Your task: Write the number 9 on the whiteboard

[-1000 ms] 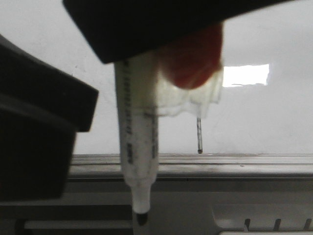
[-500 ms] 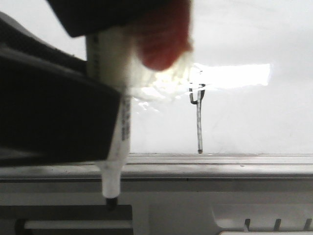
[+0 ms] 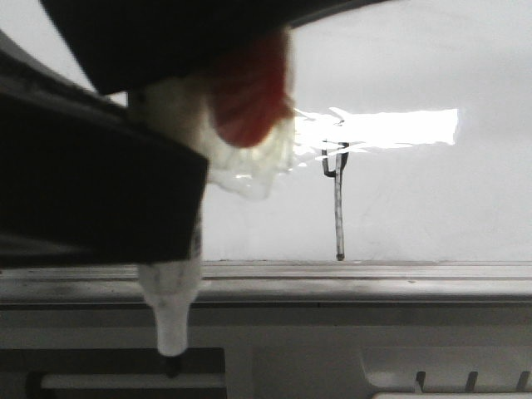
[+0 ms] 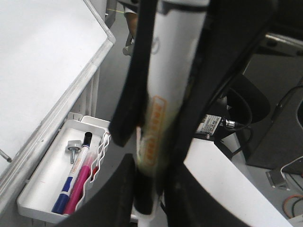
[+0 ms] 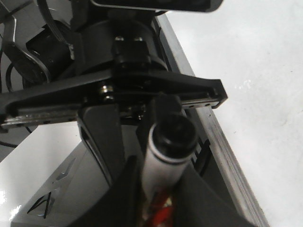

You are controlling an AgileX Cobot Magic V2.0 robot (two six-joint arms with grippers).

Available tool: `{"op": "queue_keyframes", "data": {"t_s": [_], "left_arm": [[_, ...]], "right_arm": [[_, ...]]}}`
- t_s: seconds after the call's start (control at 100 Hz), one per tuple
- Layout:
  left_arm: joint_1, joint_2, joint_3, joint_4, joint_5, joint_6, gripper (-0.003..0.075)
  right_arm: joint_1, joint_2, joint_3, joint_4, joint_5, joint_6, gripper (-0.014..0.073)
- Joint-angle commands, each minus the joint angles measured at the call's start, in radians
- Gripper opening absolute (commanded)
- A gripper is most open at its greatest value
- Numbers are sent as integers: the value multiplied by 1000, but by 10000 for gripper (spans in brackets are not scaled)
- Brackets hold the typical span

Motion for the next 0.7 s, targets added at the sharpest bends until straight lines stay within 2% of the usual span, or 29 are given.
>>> {"op": "queue_keyframes", "data": {"t_s": [0.0,0.02,0.21,0.27,0.34,0.44,0.51,0.58,0.69], "left_arm": [[-5,-6,-29,-102,43,2,-3],[-5,-6,-29,-102,41,2,-22],[-5,-6,-20,-80,20,2,-20],[-5,-6,-14,-82,20,-2,-20],[-5,-6,-8,-87,20,-6,-20],[-5,-6,7,-102,20,-6,-20],[-5,-6,15,-102,20,-9,-20],[-5,-6,24,-102,20,-34,-20],[-5,-6,25,-98,20,-60,-20]], "right_arm": [[0,2,-37,32,-33,-9,-72],[0,5,-37,34,-33,-9,-72],[0,26,-37,60,-37,-9,-63],[0,27,-37,61,-37,-9,-27],[0,27,-37,61,-46,-9,97],[0,25,-37,61,-63,-9,395],[-8,16,-37,61,-76,-9,561],[-31,-4,-37,57,-84,-9,644],[-94,-60,-37,57,-91,-9,639]]}}
